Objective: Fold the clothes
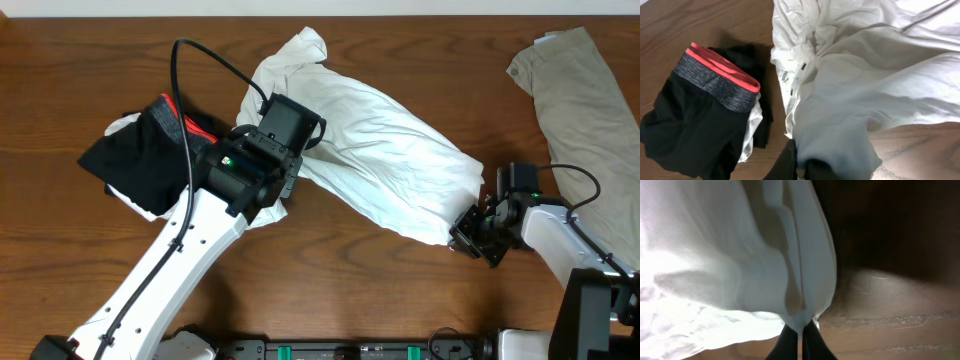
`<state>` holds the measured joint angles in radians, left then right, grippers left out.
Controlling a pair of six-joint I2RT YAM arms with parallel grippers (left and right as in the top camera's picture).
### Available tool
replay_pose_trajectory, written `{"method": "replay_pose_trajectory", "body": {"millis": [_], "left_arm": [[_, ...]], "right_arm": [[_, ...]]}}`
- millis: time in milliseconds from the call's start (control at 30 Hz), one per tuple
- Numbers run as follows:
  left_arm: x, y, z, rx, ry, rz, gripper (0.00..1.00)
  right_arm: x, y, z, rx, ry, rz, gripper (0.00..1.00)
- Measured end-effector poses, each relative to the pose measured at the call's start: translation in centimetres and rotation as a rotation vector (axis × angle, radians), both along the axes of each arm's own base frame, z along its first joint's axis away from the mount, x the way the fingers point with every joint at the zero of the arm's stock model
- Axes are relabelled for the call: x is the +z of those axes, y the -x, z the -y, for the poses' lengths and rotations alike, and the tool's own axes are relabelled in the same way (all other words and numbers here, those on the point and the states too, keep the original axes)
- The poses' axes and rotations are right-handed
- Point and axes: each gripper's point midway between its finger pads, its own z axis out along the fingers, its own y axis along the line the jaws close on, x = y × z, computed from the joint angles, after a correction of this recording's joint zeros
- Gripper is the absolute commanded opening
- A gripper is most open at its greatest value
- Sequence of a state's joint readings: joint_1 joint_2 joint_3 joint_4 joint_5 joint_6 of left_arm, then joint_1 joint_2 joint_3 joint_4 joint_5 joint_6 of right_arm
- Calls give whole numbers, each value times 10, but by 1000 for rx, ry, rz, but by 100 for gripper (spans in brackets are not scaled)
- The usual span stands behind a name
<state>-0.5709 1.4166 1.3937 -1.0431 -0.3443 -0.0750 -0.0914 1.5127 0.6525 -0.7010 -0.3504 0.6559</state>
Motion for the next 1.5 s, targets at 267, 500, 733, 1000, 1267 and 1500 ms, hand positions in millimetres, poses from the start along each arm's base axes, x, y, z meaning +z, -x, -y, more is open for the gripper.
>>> {"method": "replay_pose_trajectory", "body": {"millis": [267,500,733,1000,1267,1500], "left_arm": [[0,1,-1,0,-3,-3,6],[60,3,-2,0,63,103,6],[228,36,-8,-106,328,486,6],[323,102,-20,-282,498,704,6],[287,99,-5,-342,441,543,6],[249,89,-17,-275,309,411,6]], "right_arm": [[18,-13,8,117,14,59,1],[142,-87,29,303,94,478,1],[328,-112,68,235,307,913,1],[428,-93,53,328,374,1163,1],[444,-94,52,362,403,1207,1],[489,-82,76,209,538,1259,1]]}}
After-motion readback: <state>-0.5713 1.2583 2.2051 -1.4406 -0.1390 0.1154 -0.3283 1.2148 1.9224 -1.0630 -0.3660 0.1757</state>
